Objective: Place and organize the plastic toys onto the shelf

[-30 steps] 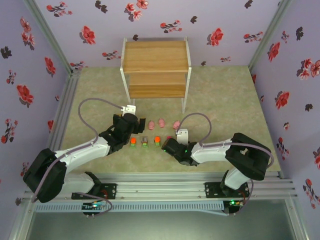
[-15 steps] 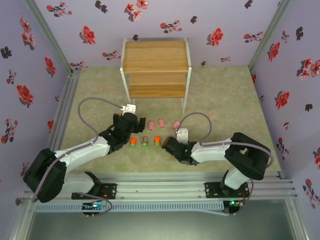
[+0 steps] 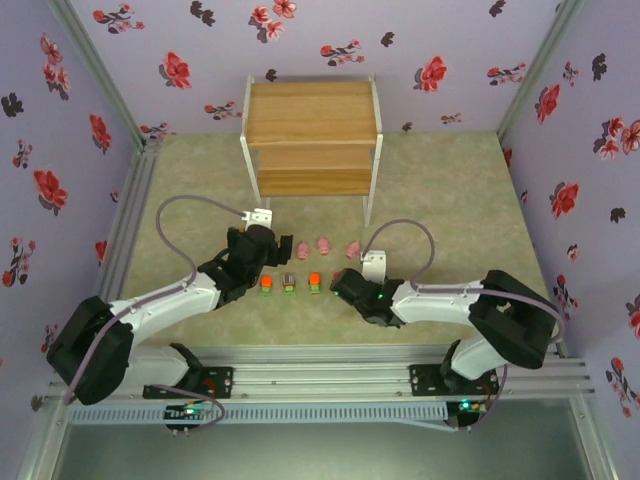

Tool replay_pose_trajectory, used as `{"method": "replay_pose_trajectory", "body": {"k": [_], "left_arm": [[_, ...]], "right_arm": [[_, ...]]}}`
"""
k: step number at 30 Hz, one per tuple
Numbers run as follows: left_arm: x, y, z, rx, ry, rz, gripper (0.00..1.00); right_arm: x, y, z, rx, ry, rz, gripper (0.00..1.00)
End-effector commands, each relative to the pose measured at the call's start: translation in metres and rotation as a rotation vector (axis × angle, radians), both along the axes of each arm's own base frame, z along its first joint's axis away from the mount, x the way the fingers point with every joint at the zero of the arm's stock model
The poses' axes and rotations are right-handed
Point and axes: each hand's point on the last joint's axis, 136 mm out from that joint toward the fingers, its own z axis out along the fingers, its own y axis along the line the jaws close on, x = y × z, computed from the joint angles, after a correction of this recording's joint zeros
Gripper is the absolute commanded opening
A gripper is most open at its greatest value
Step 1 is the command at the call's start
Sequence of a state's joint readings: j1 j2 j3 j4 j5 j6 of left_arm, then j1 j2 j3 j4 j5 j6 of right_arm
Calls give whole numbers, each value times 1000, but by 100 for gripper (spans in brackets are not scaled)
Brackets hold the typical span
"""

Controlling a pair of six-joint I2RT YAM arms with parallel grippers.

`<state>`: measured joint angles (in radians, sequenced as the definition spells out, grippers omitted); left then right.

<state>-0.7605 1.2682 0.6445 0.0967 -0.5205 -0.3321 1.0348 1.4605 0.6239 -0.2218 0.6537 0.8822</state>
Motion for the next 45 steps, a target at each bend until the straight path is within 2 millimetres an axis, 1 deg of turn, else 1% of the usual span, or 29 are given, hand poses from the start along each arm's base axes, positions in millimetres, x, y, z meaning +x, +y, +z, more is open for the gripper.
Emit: {"method": "replay_pose_trajectory", "body": {"k": [1, 6, 10, 17, 20, 24, 29, 33, 41, 45], "left_arm": [[2, -2, 14, -63, -33, 0, 100], [0, -9, 17, -81, -32, -33, 100], [-1, -18, 15, -64, -1, -65, 100], [-6, -34, 13, -25, 16, -130, 99], [-9, -43, 14, -37, 23, -172, 99], [-12, -48, 16, -62, 24, -207, 99], [-14, -51, 17, -69, 24, -228, 98], [-15, -54, 16, -66, 29, -247, 97], [-14, -57, 12, -65, 40, -254, 97], [-14, -58, 10, -63, 45, -257, 96]], "right_arm": [[8, -4, 29, -42, -54, -2, 0], [17, 3, 68, -36, -105, 18, 0], [26, 10, 95, -25, -132, 27, 0], [43, 17, 124, -6, -175, 29, 0], [52, 18, 137, -3, -193, 27, 0], [65, 21, 153, -7, -214, 26, 0], [83, 26, 166, -1, -218, 23, 0], [96, 30, 174, 12, -216, 18, 0], [119, 34, 176, 30, -178, 2, 0], [128, 34, 181, 26, -182, -2, 0]]}}
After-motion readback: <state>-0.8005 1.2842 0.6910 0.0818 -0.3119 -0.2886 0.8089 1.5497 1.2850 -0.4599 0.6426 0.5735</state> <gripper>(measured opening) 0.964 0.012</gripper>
